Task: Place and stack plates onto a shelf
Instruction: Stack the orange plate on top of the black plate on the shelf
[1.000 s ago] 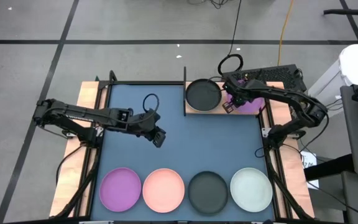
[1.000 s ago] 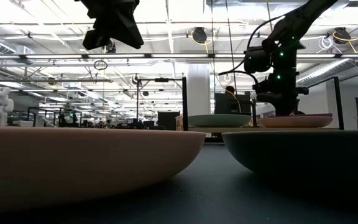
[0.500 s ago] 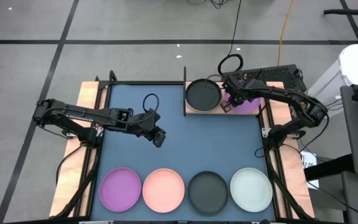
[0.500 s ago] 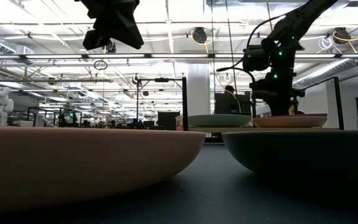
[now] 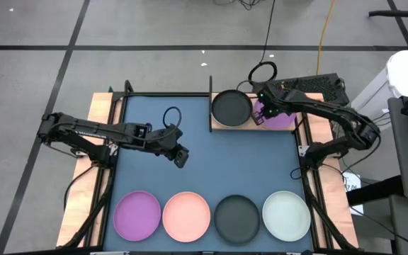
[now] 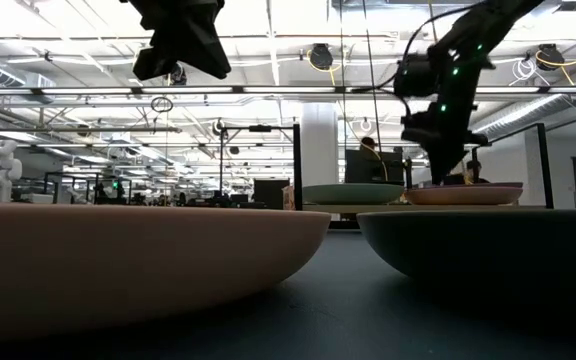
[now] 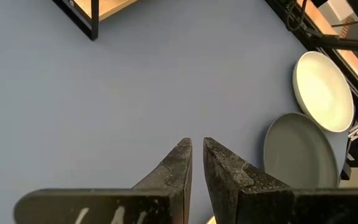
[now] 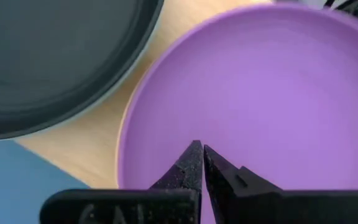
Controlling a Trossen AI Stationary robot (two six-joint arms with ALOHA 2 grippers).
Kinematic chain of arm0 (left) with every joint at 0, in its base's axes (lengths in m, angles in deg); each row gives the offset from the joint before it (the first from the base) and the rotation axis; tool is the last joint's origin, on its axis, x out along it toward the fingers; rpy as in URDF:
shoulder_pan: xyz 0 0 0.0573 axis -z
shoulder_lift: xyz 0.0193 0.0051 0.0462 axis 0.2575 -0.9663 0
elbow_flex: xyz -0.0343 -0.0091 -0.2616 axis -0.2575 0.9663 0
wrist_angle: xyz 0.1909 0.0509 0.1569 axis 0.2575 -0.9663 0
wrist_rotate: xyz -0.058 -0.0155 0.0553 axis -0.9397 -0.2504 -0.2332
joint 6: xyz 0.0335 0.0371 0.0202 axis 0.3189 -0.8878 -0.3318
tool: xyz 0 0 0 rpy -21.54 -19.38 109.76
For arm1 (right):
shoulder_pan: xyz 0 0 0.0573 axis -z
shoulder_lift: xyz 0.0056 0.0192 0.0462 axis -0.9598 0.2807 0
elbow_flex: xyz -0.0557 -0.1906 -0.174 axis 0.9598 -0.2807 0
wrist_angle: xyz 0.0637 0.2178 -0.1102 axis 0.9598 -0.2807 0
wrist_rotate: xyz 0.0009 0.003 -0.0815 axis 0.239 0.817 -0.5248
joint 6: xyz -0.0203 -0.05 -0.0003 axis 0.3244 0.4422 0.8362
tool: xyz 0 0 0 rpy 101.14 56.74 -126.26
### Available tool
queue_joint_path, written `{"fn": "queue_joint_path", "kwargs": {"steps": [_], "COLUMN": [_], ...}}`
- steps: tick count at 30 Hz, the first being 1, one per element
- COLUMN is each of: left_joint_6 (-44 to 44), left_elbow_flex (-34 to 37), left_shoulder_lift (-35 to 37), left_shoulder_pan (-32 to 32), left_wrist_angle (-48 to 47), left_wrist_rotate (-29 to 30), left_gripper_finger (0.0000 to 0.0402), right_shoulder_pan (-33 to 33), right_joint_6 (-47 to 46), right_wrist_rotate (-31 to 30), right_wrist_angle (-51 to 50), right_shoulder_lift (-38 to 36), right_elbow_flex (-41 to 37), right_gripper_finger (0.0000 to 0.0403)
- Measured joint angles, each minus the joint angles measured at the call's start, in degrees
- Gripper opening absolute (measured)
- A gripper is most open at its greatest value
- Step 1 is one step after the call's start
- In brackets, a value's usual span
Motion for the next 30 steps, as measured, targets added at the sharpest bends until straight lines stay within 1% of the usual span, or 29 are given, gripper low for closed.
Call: {"fn": "queue_joint_path", "kwargs": {"steps": [5,8,10,12,14,17,22,25,30], "left_joint_6": [0.34,0.46,0.46,0.59,0.63,0.34,-1.11,-1.36,-1.85], "left_elbow_flex": [-0.01,-0.01,0.01,-0.01,0.01,0.01,0.01,0.01,-0.01], "left_shoulder_lift": [0.00,0.00,0.00,-0.02,-0.02,-0.02,-0.02,-0.02,-0.02], "left_shoulder_pan": [0.00,0.00,0.00,0.00,0.13,0.82,3.46,5.51,7.82], "left_wrist_angle": [-1.80,-3.37,-4.81,-6.91,-9.10,-11.38,-11.01,-11.06,-11.06], "left_wrist_rotate": [-3.51,-6.99,-10.38,-14.03,-15.82,-16.17,-16.14,-15.00,-13.78], "left_gripper_finger": [0.0044,0.0044,0.0047,0.0058,0.0078,0.0114,0.0161,0.0174,0.0177], "right_shoulder_pan": [-0.24,-0.99,-2.00,-3.41,-5.25,-8.50,-14.08,-17.72,-24.45], "right_joint_6": [-2.53,-6.38,-9.05,-11.24,-12.79,-14.90,-21.61,-26.02,-32.77], "right_wrist_rotate": [0.47,2.28,4.37,7.27,9.54,10.89,10.68,10.63,10.32], "right_wrist_angle": [-3.02,-6.03,-7.10,-6.97,-5.95,-4.89,-4.90,-4.92,-4.83], "right_shoulder_lift": [-6.97,-11.51,-14.66,-17.57,-20.21,-23.53,-27.01,-27.82,-27.83], "right_elbow_flex": [0.00,0.00,0.00,0.00,0.00,0.00,0.00,0.00,0.00], "right_gripper_finger": [0.0000,0.0000,0.0000,0.0000,0.0000,0.0000,0.0000,0.0000,0.0000]}}
